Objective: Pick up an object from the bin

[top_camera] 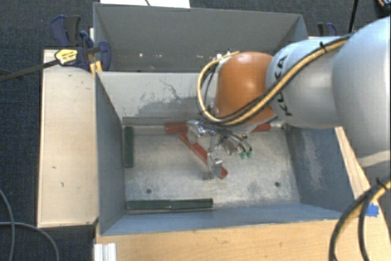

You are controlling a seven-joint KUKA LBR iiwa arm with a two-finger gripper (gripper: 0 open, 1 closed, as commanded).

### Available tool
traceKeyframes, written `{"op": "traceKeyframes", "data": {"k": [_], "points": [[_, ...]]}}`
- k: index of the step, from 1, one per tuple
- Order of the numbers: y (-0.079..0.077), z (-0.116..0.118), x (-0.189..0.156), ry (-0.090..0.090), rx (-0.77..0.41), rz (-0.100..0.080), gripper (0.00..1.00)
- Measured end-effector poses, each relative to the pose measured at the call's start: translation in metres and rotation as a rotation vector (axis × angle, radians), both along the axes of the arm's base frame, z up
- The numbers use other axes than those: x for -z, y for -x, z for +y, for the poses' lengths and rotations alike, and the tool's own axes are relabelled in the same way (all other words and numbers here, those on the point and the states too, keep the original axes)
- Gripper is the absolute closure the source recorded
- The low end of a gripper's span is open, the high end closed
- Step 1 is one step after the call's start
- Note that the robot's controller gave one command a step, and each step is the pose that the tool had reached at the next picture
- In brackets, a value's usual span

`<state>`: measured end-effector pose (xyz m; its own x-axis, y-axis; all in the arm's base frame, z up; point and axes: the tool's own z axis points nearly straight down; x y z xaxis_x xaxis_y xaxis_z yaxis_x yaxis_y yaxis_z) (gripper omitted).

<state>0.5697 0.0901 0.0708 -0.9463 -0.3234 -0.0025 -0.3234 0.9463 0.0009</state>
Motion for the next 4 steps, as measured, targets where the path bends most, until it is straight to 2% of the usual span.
{"op": "traceKeyframes", "data": {"k": [1, 2, 3, 4], "points": [[-0.0015, 0.0010, -0.0019, -0.002, 0.004, -0.004, 1.00], [0.0001, 0.0000, 0.0000, 0.000, 0.007, 0.001, 0.00], [-0.0014, 0.0009, -0.0018, -0.002, 0.009, -0.003, 1.00], [0.0001, 0.0000, 0.0000, 0.000, 0.000, 0.001, 0.00]]}}
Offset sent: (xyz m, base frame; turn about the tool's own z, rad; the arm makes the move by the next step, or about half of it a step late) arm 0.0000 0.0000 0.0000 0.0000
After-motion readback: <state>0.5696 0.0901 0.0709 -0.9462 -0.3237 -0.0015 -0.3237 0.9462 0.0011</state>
